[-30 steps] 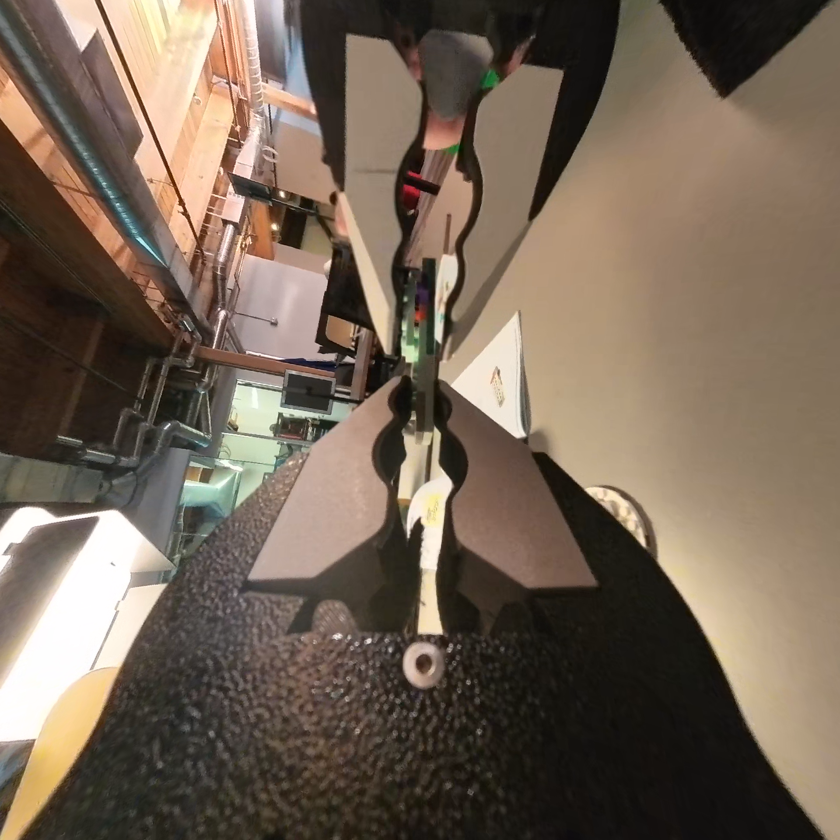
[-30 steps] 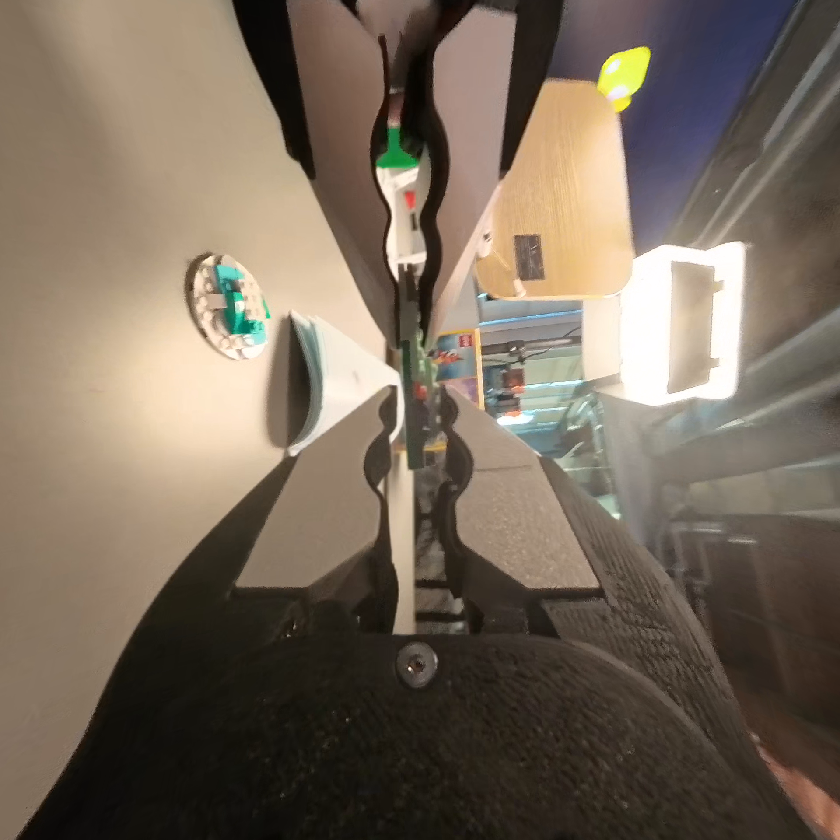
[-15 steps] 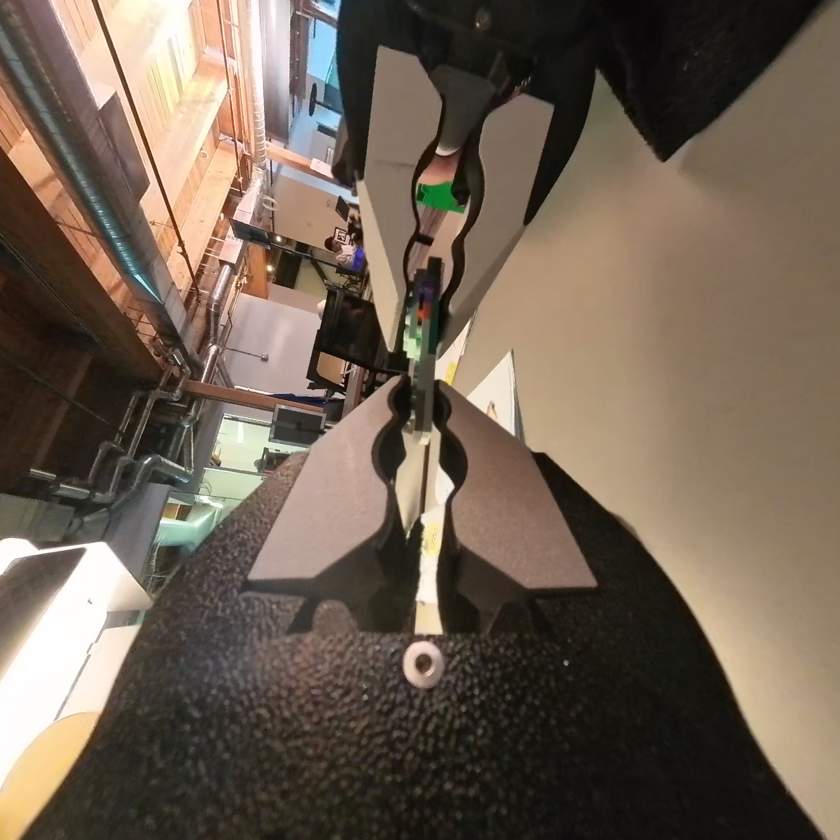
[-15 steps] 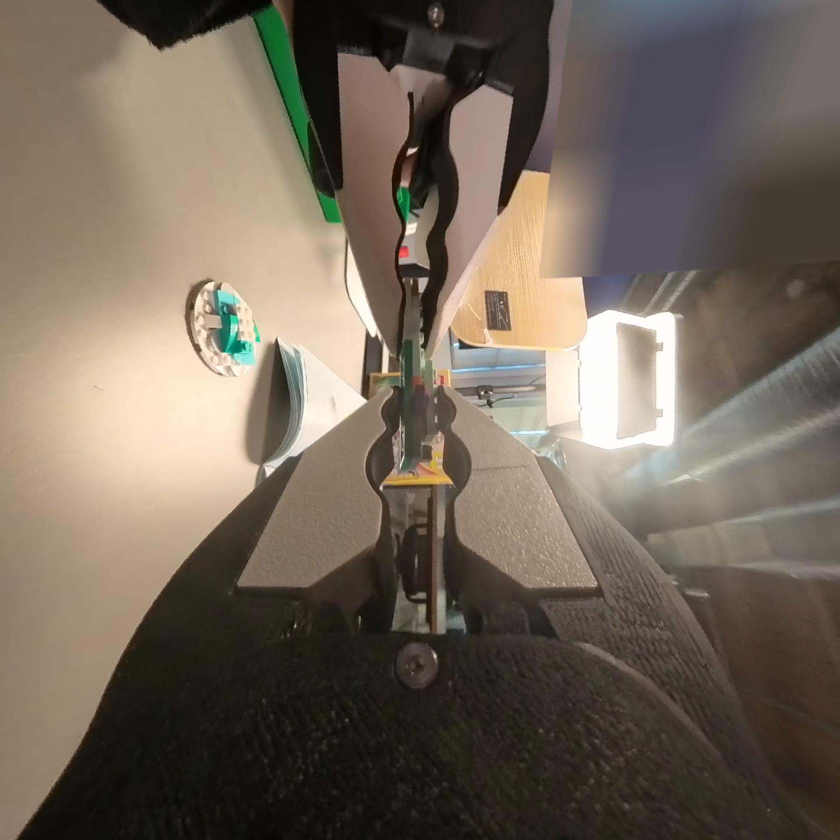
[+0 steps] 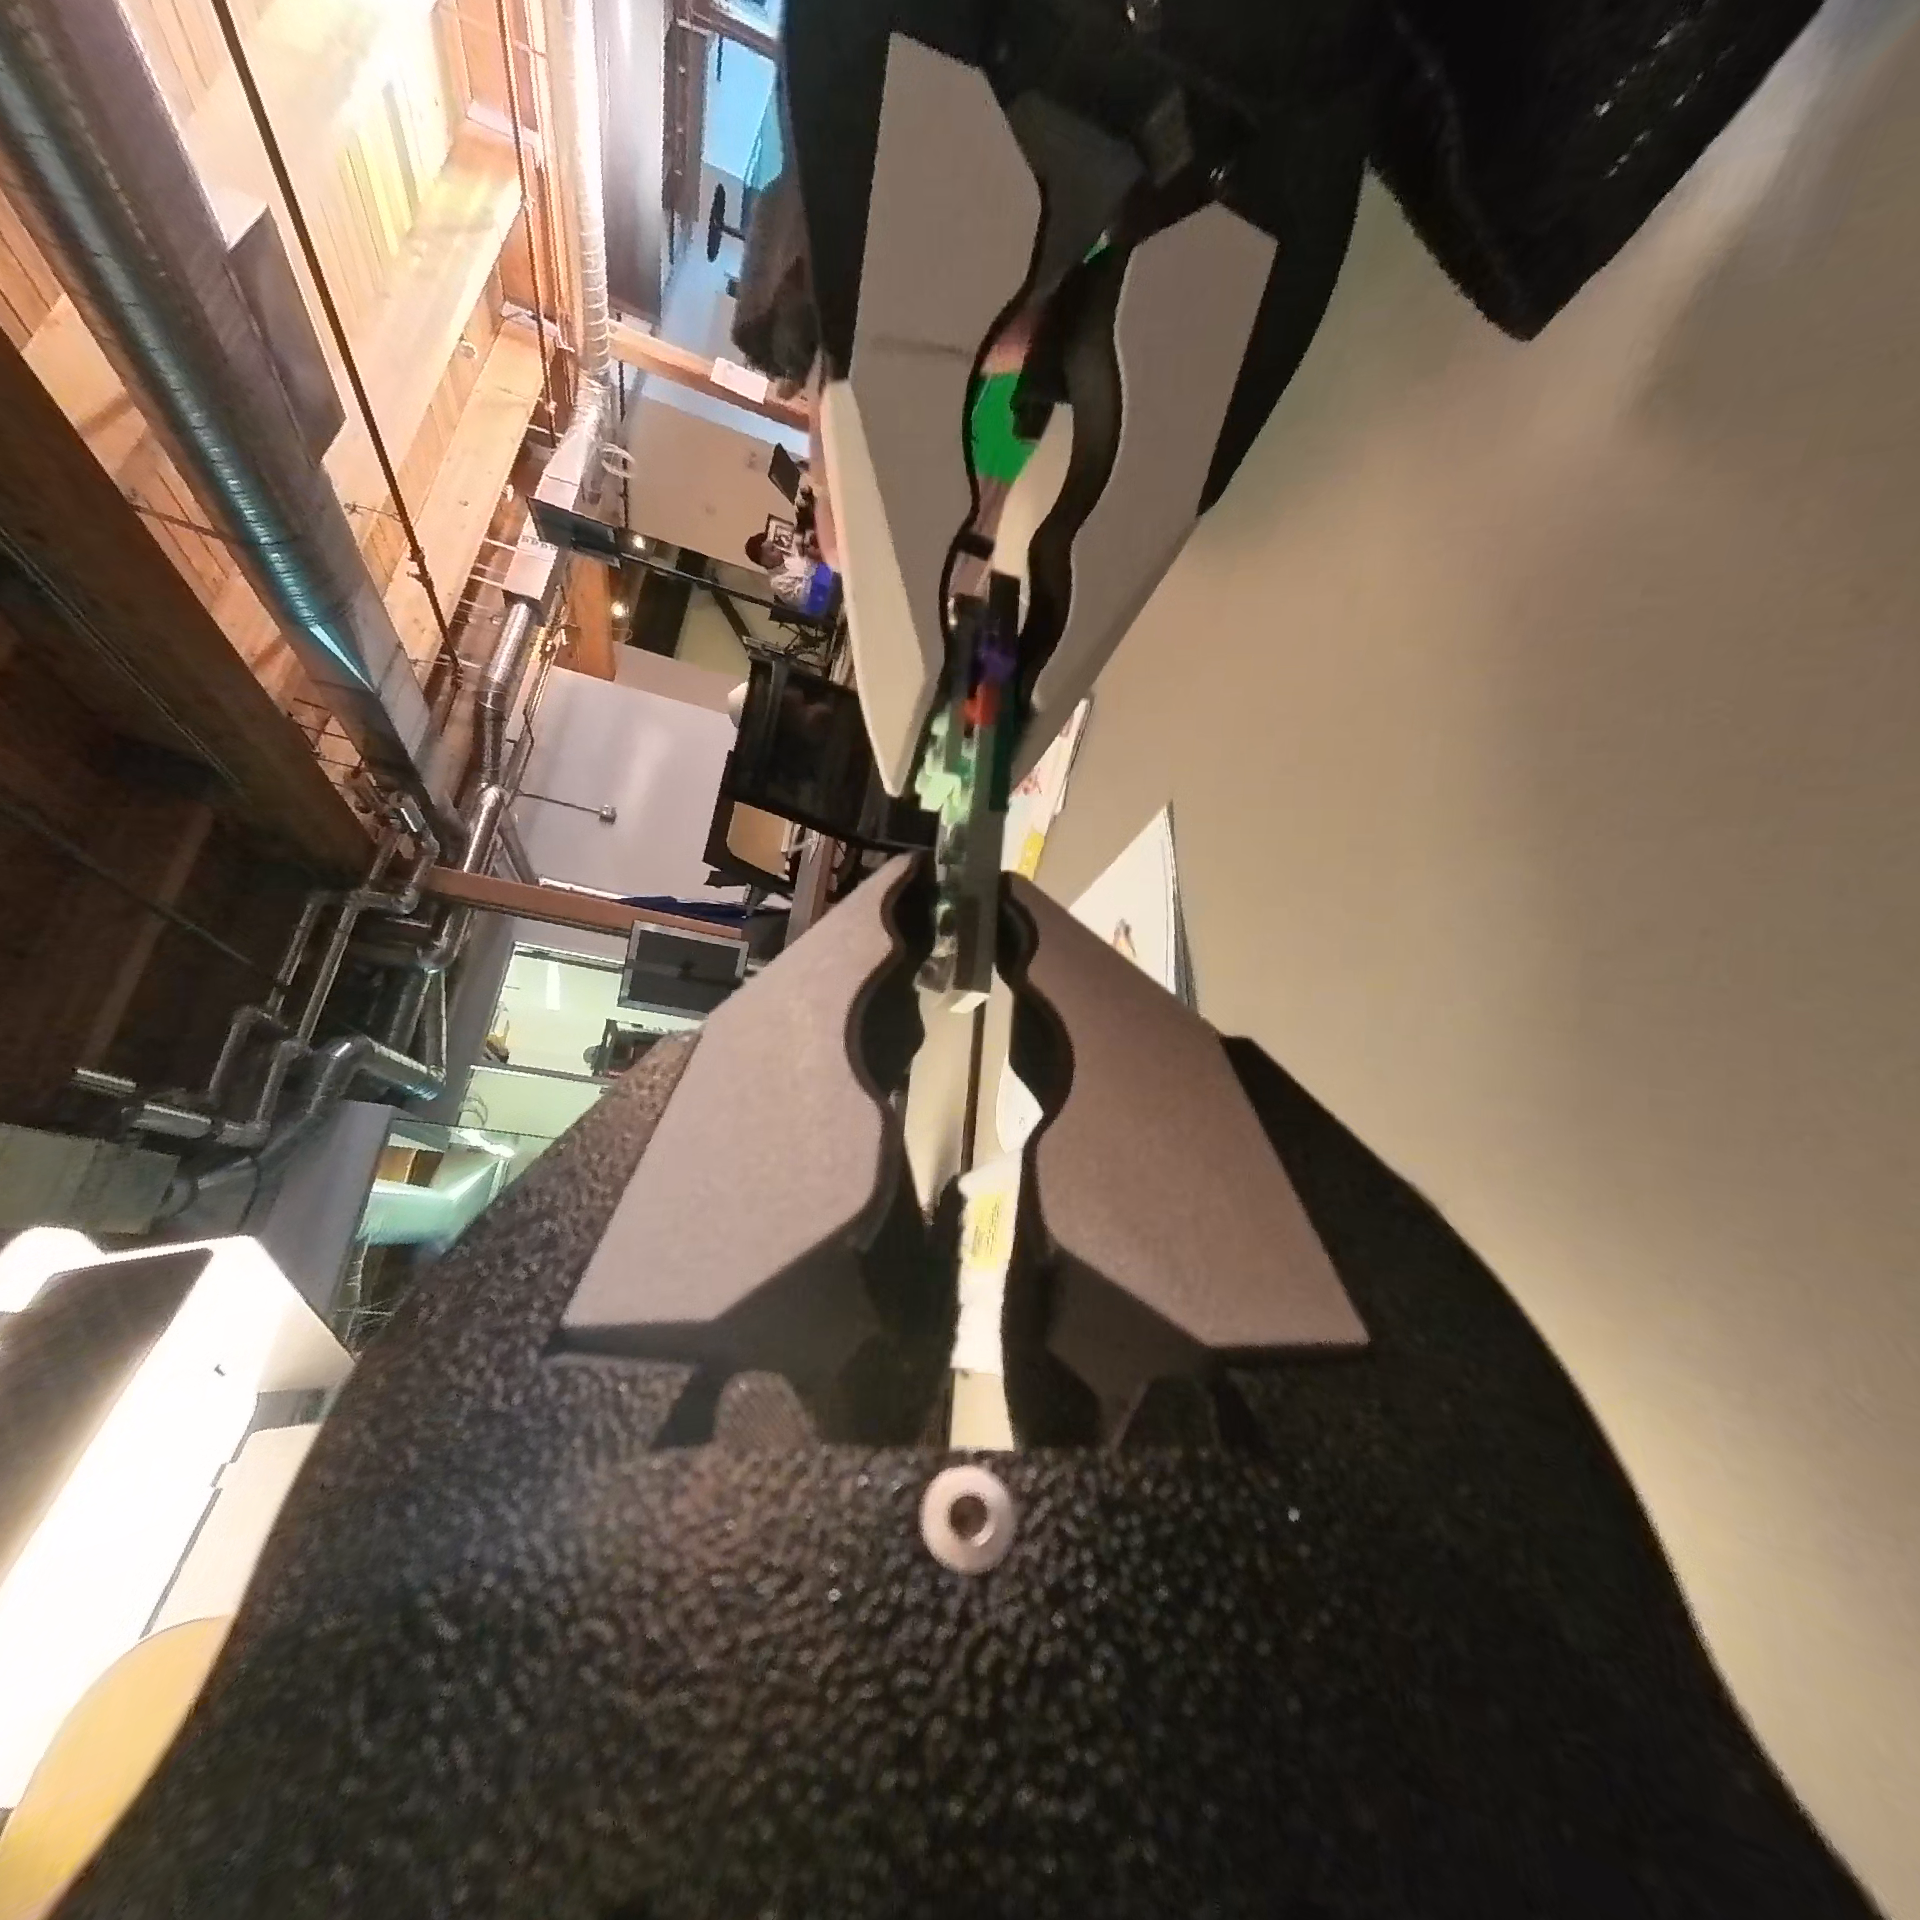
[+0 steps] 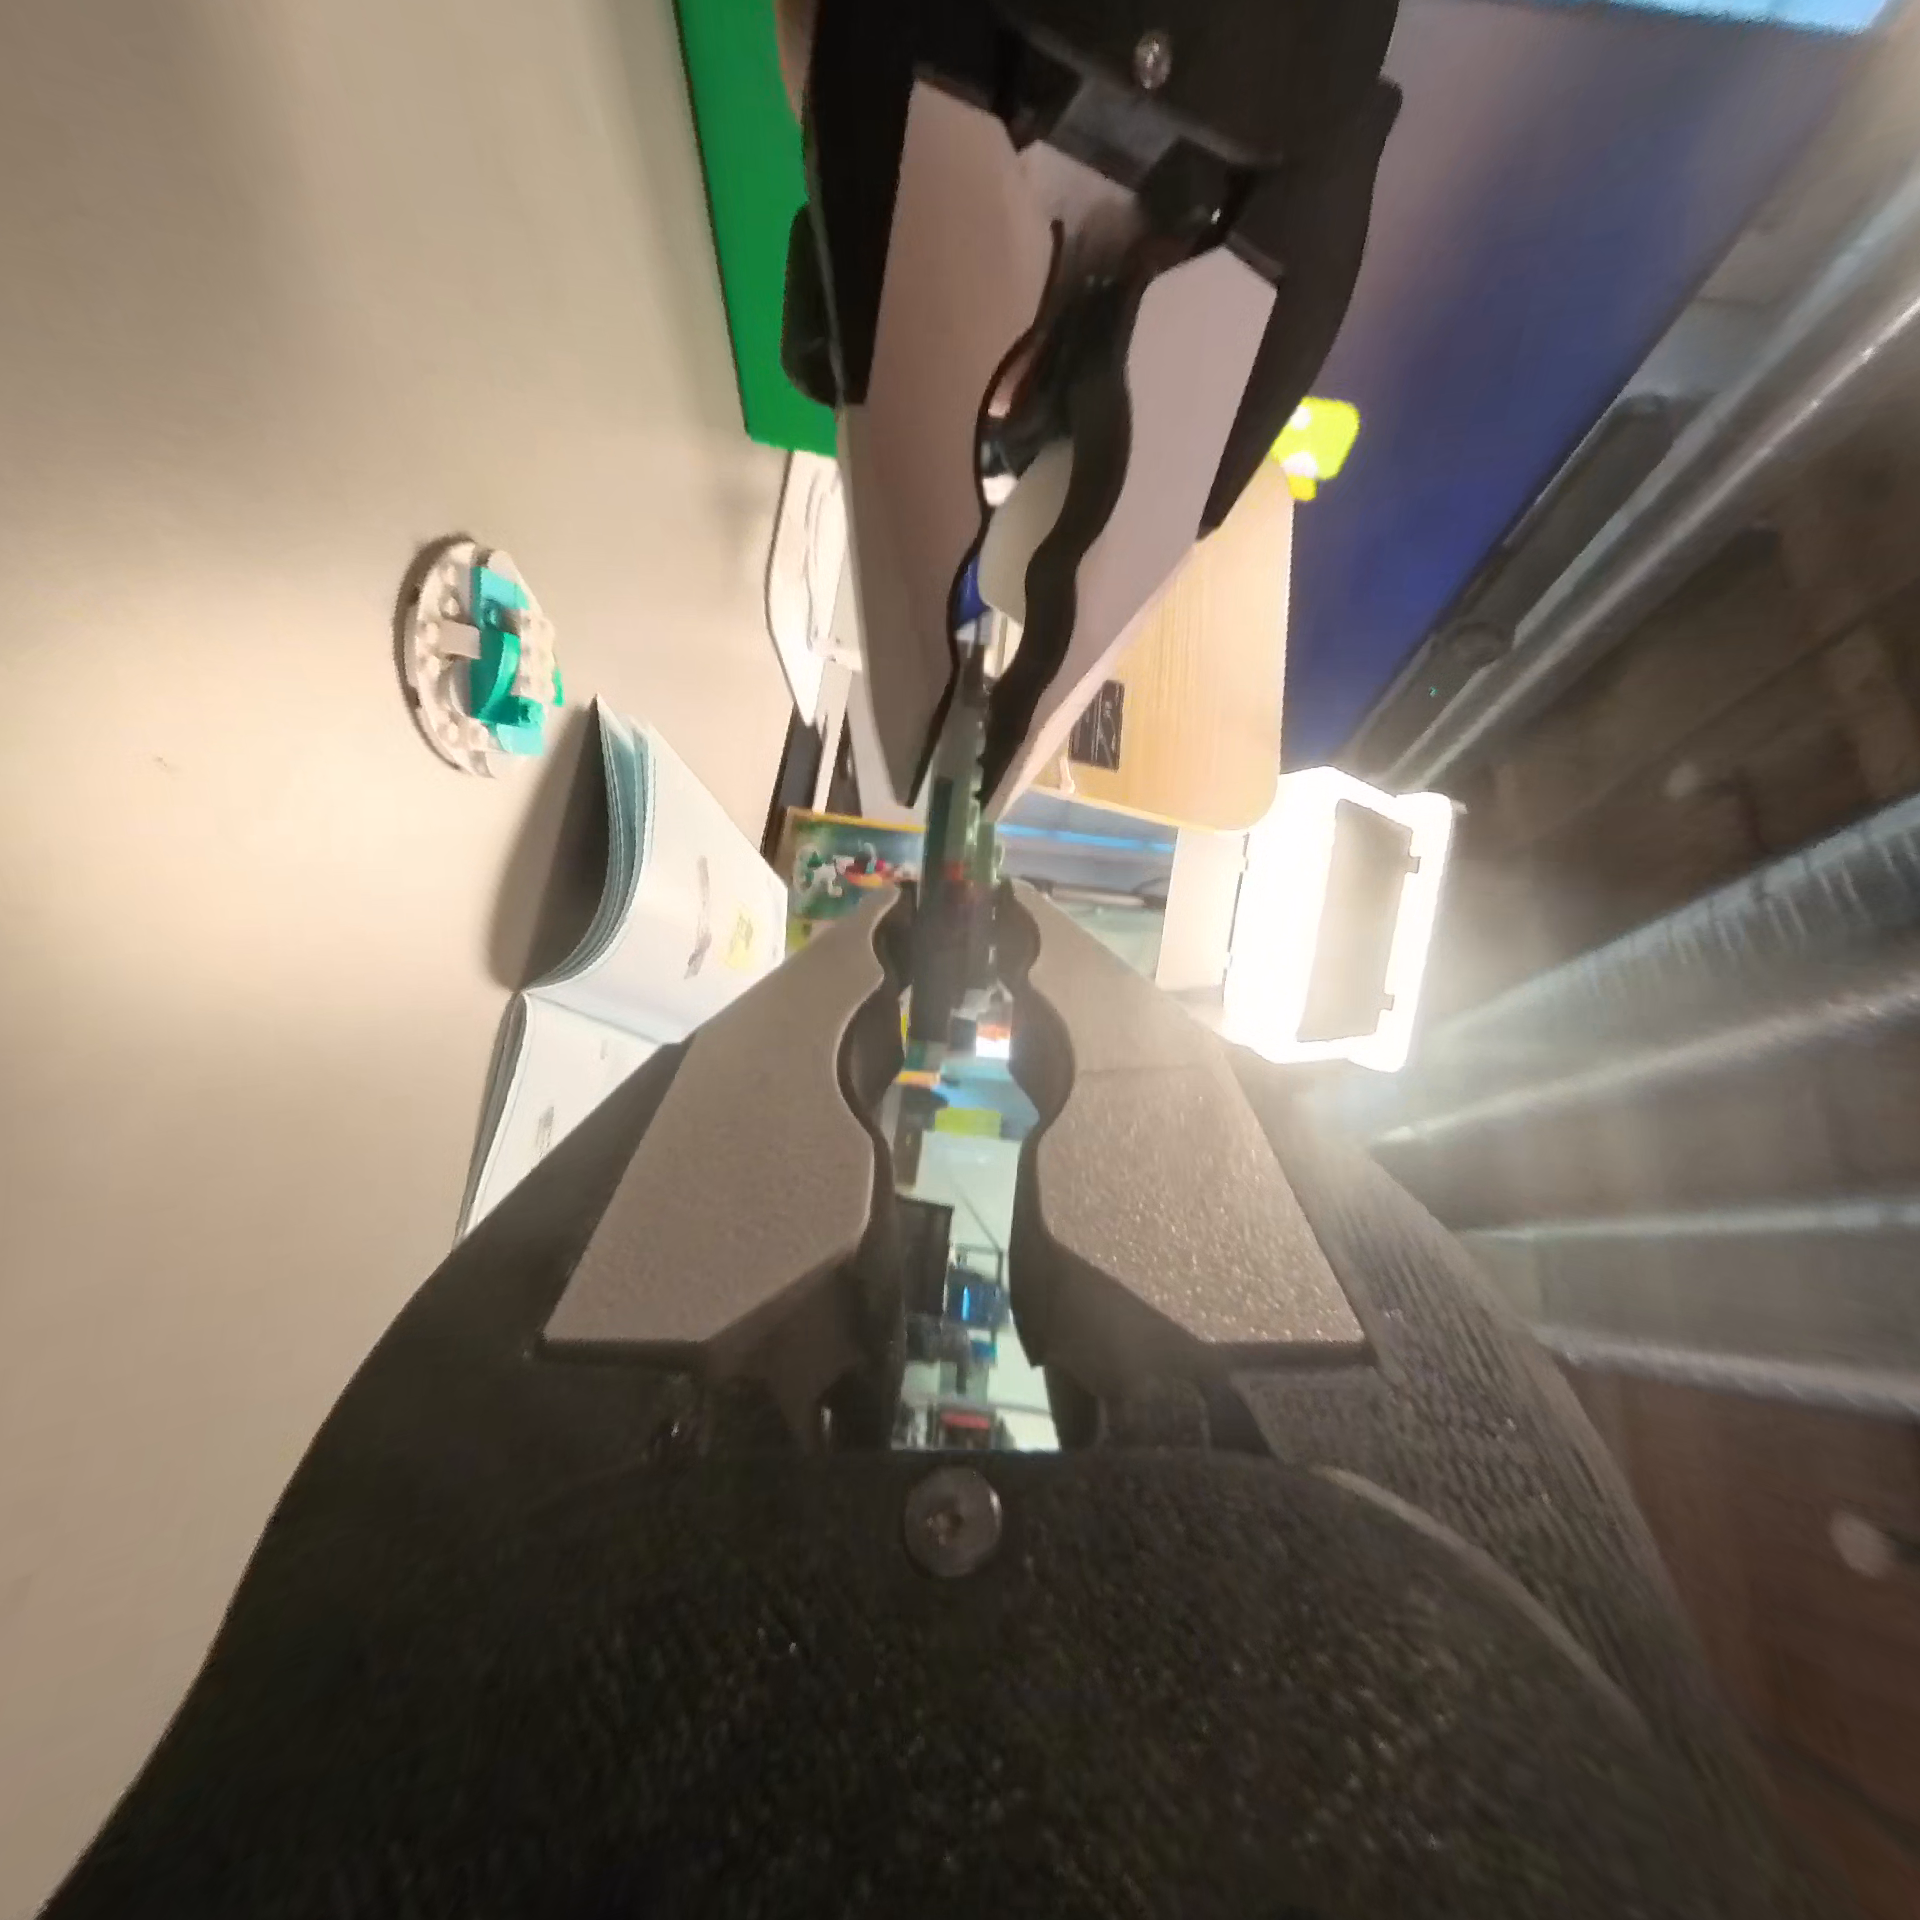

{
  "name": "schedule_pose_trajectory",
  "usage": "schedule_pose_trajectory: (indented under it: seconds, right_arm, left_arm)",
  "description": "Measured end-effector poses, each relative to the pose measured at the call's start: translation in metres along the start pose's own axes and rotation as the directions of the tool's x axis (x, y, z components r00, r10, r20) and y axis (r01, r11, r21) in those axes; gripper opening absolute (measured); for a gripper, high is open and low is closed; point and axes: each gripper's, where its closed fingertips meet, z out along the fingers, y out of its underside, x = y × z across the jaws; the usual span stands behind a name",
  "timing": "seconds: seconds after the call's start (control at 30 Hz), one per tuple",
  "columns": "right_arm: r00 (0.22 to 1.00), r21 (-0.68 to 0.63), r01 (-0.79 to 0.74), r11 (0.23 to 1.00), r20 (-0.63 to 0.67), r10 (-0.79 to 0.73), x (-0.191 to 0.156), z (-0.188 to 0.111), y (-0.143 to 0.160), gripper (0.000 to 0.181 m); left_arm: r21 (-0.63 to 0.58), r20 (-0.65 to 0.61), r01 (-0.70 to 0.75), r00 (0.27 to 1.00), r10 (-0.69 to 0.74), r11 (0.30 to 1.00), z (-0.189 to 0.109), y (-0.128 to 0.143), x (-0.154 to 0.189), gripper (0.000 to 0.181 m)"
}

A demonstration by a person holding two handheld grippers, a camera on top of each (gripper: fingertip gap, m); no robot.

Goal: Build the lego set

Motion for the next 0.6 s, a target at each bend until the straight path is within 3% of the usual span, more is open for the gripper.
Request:
schedule_pose_trajectory:
  seconds: [0.2,0.4,0.6]
  right_arm:
    - [0.999,0.035,0.024,0.999,0.021,-0.024,-0.0006,-0.0015,-0.001,0.016]
    - [0.994,0.0,-0.063,0.998,0.091,0.062,-0.0043,0.0008,-0.0004,0.012]
    - [0.996,-0.037,0.008,0.999,0.088,-0.004,-0.0064,0.0028,0.0003,0.012]
  left_arm:
    - [-0.004,-0.028,0.03,0.999,-0.03,1.0,0.0011,-0.0006,0.0021,0.006]
    - [-0.038,-0.018,-0.016,1.0,0.016,0.999,0.0005,0.0025,0.0033,0.008]
    - [-0.047,-0.035,0.008,0.999,-0.01,0.999,0.0013,0.006,0.0063,0.008]
